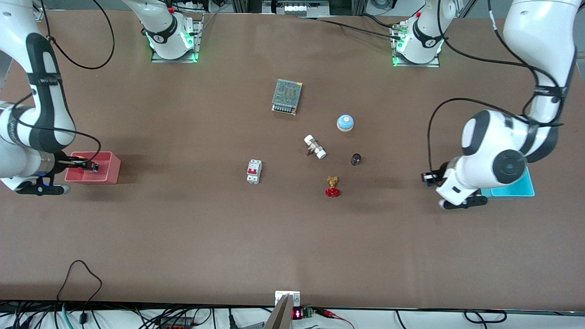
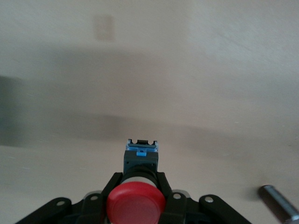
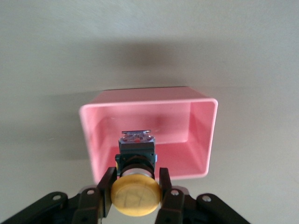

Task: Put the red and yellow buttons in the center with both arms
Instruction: 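Carry the yellow button and red button toward the table center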

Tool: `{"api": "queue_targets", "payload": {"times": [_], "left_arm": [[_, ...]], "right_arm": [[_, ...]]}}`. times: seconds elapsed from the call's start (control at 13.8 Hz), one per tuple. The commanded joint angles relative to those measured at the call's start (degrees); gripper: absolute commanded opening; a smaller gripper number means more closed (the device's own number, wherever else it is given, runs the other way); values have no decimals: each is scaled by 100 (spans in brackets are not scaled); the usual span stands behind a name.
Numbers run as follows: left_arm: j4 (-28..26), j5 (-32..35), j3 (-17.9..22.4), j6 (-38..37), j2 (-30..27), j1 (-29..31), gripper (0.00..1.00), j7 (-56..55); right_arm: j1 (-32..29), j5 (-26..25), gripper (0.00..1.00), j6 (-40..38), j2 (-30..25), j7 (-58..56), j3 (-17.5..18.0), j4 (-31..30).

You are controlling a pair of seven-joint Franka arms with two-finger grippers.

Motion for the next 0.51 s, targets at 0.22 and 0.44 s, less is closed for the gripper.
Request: {"api": "queue_targets", "payload": {"times": [0.22, 0.44], "left_arm": [[-1343, 72, -37, 1901, -149, -311, 25, -769], [-1380, 107, -37, 1957, -88, -505, 25, -1016]], "right_arm": [[838, 440, 21, -338, -93, 816, 37, 420], [1393, 984, 21, -216, 187, 1680, 37, 429]]}}
